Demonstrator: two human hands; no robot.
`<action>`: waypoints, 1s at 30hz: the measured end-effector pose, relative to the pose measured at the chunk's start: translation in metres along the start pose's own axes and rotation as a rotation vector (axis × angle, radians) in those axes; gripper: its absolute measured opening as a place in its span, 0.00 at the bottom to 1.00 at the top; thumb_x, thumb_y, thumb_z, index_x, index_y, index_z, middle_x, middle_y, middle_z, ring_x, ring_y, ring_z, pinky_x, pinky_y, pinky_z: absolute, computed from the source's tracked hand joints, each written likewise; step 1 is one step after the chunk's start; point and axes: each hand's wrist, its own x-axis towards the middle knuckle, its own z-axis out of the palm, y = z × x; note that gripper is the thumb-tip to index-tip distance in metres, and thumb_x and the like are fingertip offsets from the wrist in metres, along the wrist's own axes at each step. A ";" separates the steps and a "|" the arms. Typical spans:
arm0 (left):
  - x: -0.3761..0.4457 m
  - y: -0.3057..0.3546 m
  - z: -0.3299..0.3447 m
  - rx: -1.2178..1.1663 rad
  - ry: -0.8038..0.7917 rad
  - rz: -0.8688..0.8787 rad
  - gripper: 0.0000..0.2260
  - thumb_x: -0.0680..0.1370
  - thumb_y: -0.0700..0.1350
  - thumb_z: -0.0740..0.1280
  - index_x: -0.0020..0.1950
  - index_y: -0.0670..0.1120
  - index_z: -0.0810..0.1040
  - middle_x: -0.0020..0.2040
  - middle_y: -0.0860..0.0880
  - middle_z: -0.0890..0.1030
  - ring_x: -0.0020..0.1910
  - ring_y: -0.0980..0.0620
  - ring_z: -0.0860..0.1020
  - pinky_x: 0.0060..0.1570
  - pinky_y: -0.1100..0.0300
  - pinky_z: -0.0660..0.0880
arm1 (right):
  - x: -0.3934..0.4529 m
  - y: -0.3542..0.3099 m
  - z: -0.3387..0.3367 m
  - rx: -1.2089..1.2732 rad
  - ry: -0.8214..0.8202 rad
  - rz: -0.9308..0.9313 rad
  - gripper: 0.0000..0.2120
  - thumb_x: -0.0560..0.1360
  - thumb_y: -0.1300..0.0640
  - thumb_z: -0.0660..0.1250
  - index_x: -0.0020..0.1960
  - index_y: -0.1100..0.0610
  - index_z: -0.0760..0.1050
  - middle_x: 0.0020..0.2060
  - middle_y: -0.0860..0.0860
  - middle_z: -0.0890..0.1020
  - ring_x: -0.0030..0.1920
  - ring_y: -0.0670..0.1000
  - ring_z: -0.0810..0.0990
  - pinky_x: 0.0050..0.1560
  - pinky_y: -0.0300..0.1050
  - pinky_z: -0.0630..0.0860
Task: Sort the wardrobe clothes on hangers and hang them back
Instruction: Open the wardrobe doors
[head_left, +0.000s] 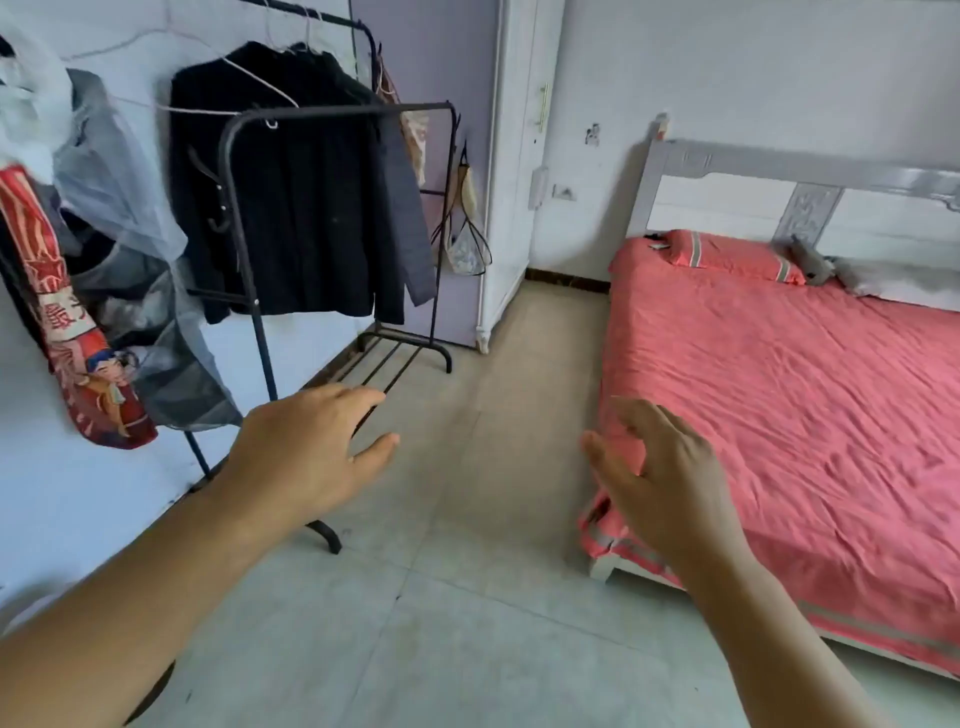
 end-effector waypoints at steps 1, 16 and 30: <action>0.017 -0.015 0.007 -0.018 -0.020 -0.011 0.23 0.78 0.61 0.58 0.71 0.54 0.67 0.65 0.56 0.74 0.59 0.54 0.75 0.49 0.59 0.72 | 0.019 -0.001 0.021 0.019 0.006 0.007 0.28 0.70 0.38 0.60 0.62 0.55 0.75 0.53 0.50 0.80 0.54 0.54 0.77 0.48 0.40 0.66; 0.339 -0.040 0.144 -0.174 -0.167 0.097 0.20 0.78 0.58 0.59 0.68 0.54 0.70 0.66 0.59 0.73 0.58 0.56 0.75 0.46 0.62 0.68 | 0.265 0.095 0.158 -0.042 -0.117 0.263 0.23 0.75 0.44 0.64 0.67 0.52 0.70 0.61 0.47 0.77 0.58 0.51 0.76 0.52 0.42 0.67; 0.673 -0.026 0.241 -0.332 -0.194 -0.150 0.20 0.76 0.59 0.62 0.67 0.58 0.70 0.65 0.60 0.73 0.64 0.58 0.71 0.50 0.62 0.66 | 0.612 0.242 0.247 0.083 -0.178 0.281 0.27 0.72 0.36 0.62 0.64 0.51 0.73 0.54 0.46 0.80 0.54 0.48 0.79 0.54 0.48 0.74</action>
